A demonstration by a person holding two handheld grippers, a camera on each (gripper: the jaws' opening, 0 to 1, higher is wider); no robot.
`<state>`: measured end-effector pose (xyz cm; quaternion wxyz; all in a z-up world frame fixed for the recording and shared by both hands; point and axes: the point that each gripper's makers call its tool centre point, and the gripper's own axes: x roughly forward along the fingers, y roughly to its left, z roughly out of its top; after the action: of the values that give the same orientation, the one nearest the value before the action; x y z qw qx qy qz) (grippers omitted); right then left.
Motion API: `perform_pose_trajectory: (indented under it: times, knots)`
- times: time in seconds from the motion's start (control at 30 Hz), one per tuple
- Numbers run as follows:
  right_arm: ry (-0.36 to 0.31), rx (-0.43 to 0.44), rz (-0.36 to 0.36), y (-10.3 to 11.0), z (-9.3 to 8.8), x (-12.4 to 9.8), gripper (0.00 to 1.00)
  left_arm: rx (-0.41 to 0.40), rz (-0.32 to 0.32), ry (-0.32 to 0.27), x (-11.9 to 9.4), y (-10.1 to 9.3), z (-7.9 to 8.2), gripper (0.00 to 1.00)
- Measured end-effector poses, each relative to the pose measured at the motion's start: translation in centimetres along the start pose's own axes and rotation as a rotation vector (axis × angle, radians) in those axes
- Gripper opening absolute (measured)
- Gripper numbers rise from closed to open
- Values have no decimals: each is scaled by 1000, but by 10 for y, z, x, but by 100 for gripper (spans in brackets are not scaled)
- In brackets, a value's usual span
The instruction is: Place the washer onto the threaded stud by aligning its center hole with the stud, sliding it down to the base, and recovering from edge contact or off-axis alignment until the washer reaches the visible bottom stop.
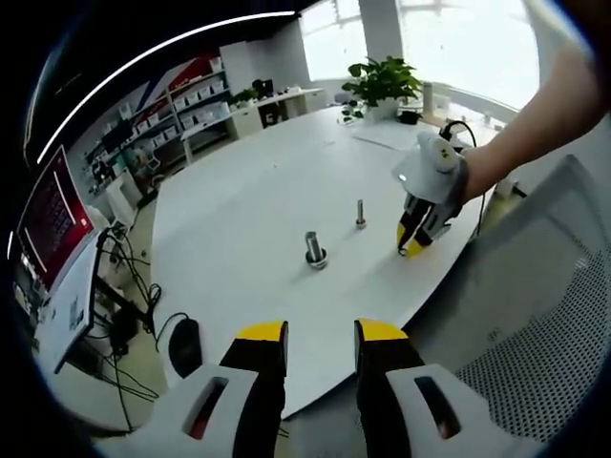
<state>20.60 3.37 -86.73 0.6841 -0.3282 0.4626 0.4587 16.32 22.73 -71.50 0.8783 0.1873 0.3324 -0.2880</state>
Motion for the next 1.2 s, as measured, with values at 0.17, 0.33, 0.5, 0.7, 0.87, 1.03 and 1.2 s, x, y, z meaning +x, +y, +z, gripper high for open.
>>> perform_pose_trajectory:
  times: [0.17, 0.33, 0.5, 0.7, 0.87, 1.03, 1.2]
  knots:
    - [-7, 6, -7, -4, 2, -5, 14, 1, -8, -2, 0, -2, 0, 26]
    - [-20, 18, -26, -17, 8, -11, 14, 4, -15, 3, 1, -3, -1, 26]
    - [-30, 26, -38, -28, 15, -16, 14, 5, -18, 5, 1, -4, -1, 26]
    - [-56, 11, -59, -46, 34, -24, 14, -1, -16, 1, 0, -3, 0, 26]
    - [-85, 16, -76, -60, 48, -30, 14, -2, -16, 1, 0, -3, 0, 26]
    - [-112, 21, -93, -67, 55, -39, 14, 0, -22, 0, 1, -3, 0, 26]
    - [-133, 22, -113, -76, 58, -46, 14, -1, -23, 1, 1, -3, 0, 26]
